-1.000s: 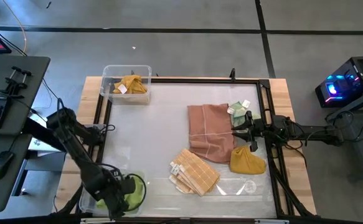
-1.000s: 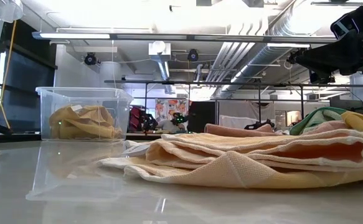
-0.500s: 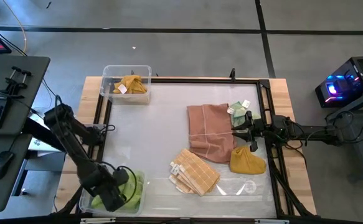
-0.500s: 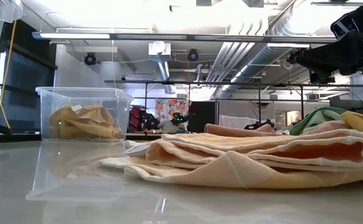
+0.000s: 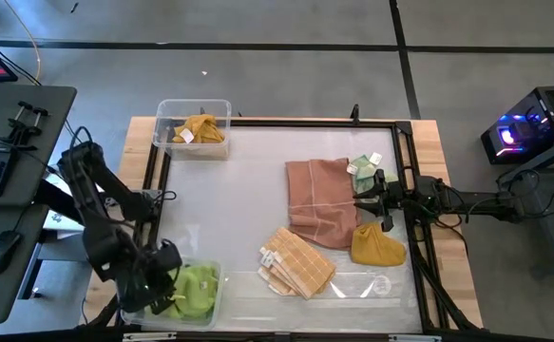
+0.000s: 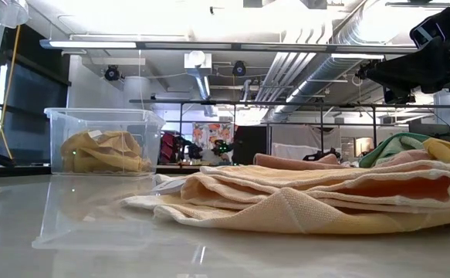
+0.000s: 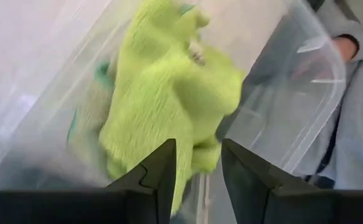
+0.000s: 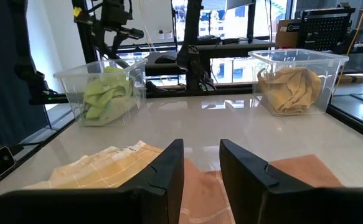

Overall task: Sort towels by color in basket
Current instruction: Put the light green towel into the bottom transparent bin, then put the yellow patterned towel into the top transparent bin

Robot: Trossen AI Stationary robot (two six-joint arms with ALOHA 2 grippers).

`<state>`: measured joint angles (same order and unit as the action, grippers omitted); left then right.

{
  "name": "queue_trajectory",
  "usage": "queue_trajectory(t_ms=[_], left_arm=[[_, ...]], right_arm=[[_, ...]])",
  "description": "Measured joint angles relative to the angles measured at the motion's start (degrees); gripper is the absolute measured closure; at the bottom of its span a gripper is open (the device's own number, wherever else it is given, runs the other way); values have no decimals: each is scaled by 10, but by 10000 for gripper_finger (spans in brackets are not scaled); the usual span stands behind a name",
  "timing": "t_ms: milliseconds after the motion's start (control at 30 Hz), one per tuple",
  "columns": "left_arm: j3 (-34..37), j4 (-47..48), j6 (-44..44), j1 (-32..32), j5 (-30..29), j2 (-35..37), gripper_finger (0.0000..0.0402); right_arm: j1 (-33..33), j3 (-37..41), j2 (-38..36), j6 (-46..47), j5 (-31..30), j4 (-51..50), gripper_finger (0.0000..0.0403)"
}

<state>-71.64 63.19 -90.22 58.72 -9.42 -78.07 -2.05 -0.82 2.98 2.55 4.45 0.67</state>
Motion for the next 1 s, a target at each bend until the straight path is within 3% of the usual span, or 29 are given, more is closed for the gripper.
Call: queue_trajectory(t_ms=[200,467,733,867,1000], left_arm=[[35,-37,48,-7,3,-38,321],[71,-76,34,-7,70,-97,359],[57,-71,7,-7,106,-67,376],[24,-69,28,-7,63,-38,383],[-7,-71,92,-8,-44,-15,388]], right_arm=[[0,0,0,0,0,0,305],[0,0,0,0,0,0,305],[0,0,0,0,0,0,305],[0,0,0,0,0,0,305],[0,0,0,0,0,0,305]])
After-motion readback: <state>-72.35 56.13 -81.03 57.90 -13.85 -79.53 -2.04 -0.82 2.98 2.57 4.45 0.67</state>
